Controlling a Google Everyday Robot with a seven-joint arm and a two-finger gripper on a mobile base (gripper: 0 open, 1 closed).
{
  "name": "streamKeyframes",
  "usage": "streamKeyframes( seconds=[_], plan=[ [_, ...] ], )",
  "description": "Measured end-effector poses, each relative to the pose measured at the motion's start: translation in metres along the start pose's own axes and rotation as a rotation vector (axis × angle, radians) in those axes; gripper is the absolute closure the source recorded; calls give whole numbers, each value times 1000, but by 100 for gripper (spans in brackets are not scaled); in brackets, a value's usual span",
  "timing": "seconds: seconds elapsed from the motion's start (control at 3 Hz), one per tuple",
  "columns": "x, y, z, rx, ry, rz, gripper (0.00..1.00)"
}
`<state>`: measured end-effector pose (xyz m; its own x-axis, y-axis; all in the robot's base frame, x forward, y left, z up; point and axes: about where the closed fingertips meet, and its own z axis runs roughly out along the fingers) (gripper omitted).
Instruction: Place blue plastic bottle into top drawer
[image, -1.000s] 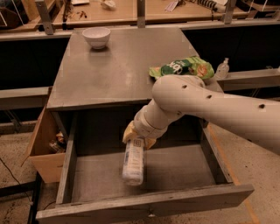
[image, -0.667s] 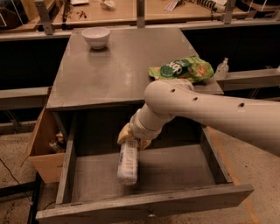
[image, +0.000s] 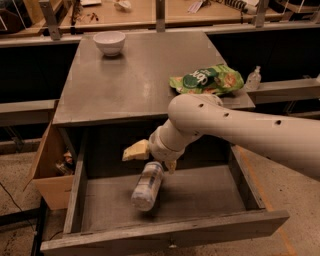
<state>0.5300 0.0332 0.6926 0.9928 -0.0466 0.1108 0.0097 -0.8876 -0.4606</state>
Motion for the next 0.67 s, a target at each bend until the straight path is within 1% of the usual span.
streamKeyframes(
  seconds=[0.33,0.67],
  plan=[
    [-5,-4,-23,30,16,-35,37],
    [-9,-12,-65,93,50,-70,61]
  ],
)
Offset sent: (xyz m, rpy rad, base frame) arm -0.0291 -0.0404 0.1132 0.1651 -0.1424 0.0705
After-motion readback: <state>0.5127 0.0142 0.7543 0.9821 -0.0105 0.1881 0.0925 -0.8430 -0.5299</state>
